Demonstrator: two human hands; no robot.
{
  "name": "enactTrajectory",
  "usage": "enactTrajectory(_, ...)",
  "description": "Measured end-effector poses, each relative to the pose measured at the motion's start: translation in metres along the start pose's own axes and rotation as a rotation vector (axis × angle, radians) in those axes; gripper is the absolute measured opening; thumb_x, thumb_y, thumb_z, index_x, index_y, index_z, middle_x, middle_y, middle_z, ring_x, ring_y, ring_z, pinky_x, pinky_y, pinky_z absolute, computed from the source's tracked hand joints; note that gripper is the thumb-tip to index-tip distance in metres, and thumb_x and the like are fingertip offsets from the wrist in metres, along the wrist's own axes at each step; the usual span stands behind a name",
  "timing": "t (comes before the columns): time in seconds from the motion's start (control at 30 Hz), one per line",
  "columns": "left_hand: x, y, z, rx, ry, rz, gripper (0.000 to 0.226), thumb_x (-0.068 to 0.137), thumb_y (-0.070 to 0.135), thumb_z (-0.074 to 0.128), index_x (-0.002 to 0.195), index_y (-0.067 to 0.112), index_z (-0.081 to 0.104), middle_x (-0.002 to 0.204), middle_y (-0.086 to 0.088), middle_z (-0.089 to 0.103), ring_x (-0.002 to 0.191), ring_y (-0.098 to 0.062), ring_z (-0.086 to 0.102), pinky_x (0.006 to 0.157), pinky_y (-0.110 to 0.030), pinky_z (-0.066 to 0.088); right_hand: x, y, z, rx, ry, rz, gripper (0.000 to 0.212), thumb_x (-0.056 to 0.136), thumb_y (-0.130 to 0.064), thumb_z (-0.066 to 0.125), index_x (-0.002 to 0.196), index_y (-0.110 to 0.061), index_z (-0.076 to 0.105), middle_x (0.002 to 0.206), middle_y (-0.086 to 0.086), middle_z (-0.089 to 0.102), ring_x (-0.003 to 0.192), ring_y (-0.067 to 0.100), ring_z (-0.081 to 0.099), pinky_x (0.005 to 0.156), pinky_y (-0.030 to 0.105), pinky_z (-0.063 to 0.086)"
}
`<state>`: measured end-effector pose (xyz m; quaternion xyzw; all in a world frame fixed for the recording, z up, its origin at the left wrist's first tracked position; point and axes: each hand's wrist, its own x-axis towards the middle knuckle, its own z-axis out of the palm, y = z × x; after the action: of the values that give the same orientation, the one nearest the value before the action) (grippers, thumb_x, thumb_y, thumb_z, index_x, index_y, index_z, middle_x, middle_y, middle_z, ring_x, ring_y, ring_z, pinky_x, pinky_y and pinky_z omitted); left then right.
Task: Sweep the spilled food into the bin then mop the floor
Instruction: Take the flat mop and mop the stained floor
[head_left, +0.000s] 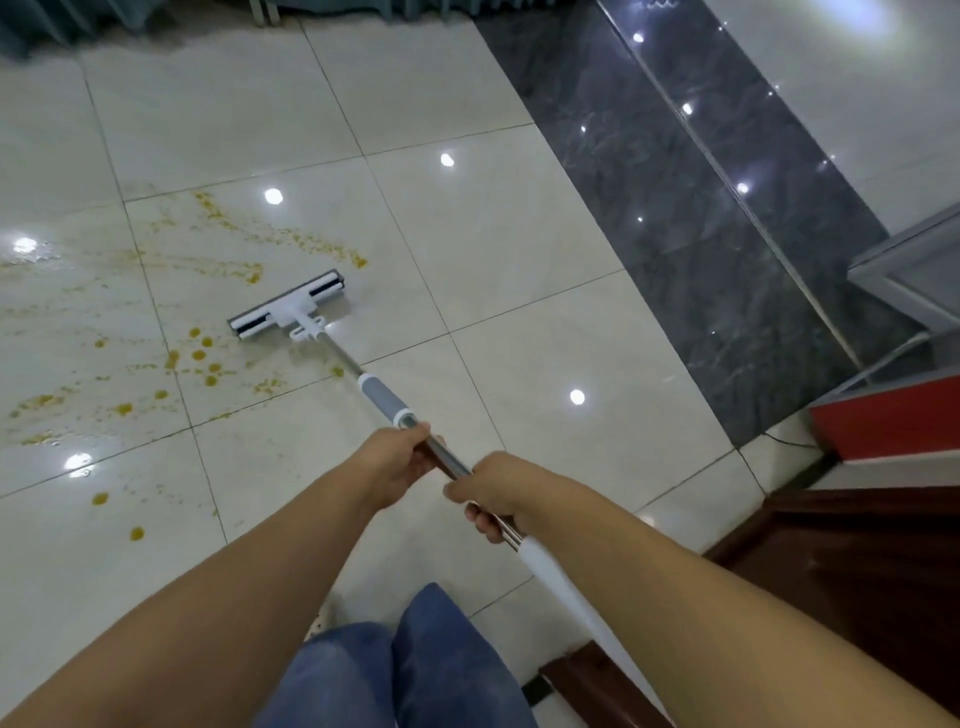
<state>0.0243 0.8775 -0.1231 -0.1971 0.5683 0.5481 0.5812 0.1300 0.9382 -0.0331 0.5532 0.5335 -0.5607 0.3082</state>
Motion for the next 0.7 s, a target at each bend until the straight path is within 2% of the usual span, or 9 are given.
enactTrajectory(0.1, 0.005, 0.011, 0.009, 0.046, -0.016, 0.013, 0.015, 0.097, 0.006, 0.046, 0.088, -0.004, 0.053, 0.083, -0.016, 0.061, 0.073, -0.022, 0.061, 0.088, -0.036, 0.048, 0.003, -0.008, -0.005, 0.125, -0.003, -0.046, 0.015, 0.093, -0.012, 0.058, 0.082, -0.003, 0.052, 0.063, 0.008, 0.052, 0.048, 0.014, 0.045, 0.048, 0.024, 0.042)
enactTrajectory(0.27, 0.005, 0.014, 0.029, -0.047, -0.03, -0.036, 0.016, 0.098, 0.008, 0.045, 0.105, -0.004, 0.051, 0.081, -0.015, 0.059, 0.071, -0.022, 0.059, 0.061, -0.034, 0.053, -0.017, -0.005, -0.028, 0.38, -0.098, -0.015, 0.008, 0.093, -0.011, 0.057, 0.091, -0.004, 0.056, 0.07, 0.009, 0.06, 0.05, 0.011, 0.051, 0.048, 0.02, 0.05)
enactTrajectory(0.37, 0.001, 0.014, 0.039, -0.108, -0.037, -0.061, 0.017, 0.099, 0.008, 0.041, 0.112, -0.002, 0.045, 0.088, -0.016, 0.057, 0.071, -0.024, 0.059, 0.047, -0.031, 0.058, -0.033, 0.012, -0.042, 0.544, -0.223, 0.078, 0.015, 0.094, -0.016, 0.057, 0.101, -0.003, 0.055, 0.069, 0.011, 0.065, 0.045, 0.011, 0.05, 0.043, 0.02, 0.05)
enactTrajectory(0.47, 0.005, 0.015, 0.047, -0.164, -0.054, -0.107, 0.019, 0.099, 0.007, 0.04, 0.117, -0.001, 0.04, 0.105, -0.02, 0.052, 0.072, -0.027, 0.059, 0.047, -0.034, 0.058, -0.04, 0.023, -0.047, 0.494, -0.27, 0.127, 0.015, 0.092, -0.02, 0.059, 0.097, -0.007, 0.054, 0.064, 0.005, 0.057, 0.044, 0.008, 0.045, 0.04, 0.017, 0.045)
enactTrajectory(0.6, 0.018, 0.026, 0.057, -0.188, -0.029, -0.126, 0.008, 0.1, 0.012, 0.039, 0.101, 0.005, 0.043, 0.082, -0.012, 0.052, 0.064, -0.017, 0.05, 0.055, -0.031, 0.049, -0.034, 0.003, -0.047, 0.407, -0.195, 0.131, 0.026, 0.095, -0.034, 0.055, 0.087, -0.009, 0.053, 0.059, 0.0, 0.047, 0.037, 0.005, 0.039, 0.037, 0.014, 0.039)
enactTrajectory(0.7, 0.032, 0.048, 0.06, -0.23, -0.003, -0.124, 0.018, 0.1, 0.015, 0.038, 0.085, 0.007, 0.042, 0.072, -0.007, 0.046, 0.059, -0.015, 0.043, 0.054, -0.029, 0.042, -0.027, -0.022, -0.049, 0.401, -0.196, 0.12, 0.031, 0.096, -0.037, 0.052, 0.084, -0.009, 0.051, 0.06, 0.0, 0.044, 0.033, 0.004, 0.037, 0.036, 0.013, 0.036)
